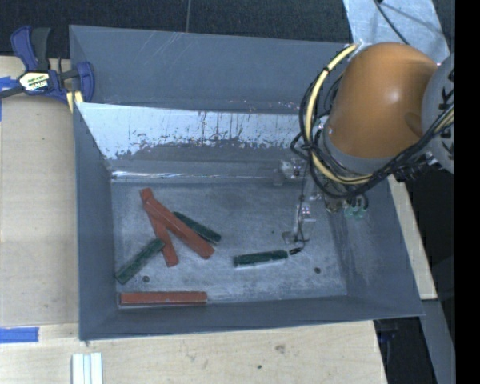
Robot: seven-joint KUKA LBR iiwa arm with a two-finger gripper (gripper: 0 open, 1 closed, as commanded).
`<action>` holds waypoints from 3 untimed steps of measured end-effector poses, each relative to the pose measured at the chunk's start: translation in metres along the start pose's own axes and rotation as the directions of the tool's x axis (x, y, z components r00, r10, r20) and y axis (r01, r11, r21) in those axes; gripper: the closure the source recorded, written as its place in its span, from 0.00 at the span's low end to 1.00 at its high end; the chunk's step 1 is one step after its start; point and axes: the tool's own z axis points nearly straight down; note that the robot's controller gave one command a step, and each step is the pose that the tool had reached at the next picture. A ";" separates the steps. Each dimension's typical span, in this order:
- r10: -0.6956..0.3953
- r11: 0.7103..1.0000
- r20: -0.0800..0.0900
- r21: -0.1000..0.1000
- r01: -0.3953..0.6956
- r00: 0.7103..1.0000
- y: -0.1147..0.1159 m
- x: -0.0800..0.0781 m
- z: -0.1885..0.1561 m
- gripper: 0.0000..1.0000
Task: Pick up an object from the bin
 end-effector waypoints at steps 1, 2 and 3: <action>-0.118 0.993 -0.010 -0.001 0.118 0.993 0.020 0.043 0.118 0.00; -0.152 0.988 -0.006 0.001 0.152 0.988 -0.019 0.030 0.166 0.00; -0.154 0.988 0.001 -0.001 0.154 0.988 -0.016 0.029 0.163 1.00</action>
Offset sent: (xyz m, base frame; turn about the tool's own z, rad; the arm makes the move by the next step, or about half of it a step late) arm -0.0402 0.0205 -0.1139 -0.1184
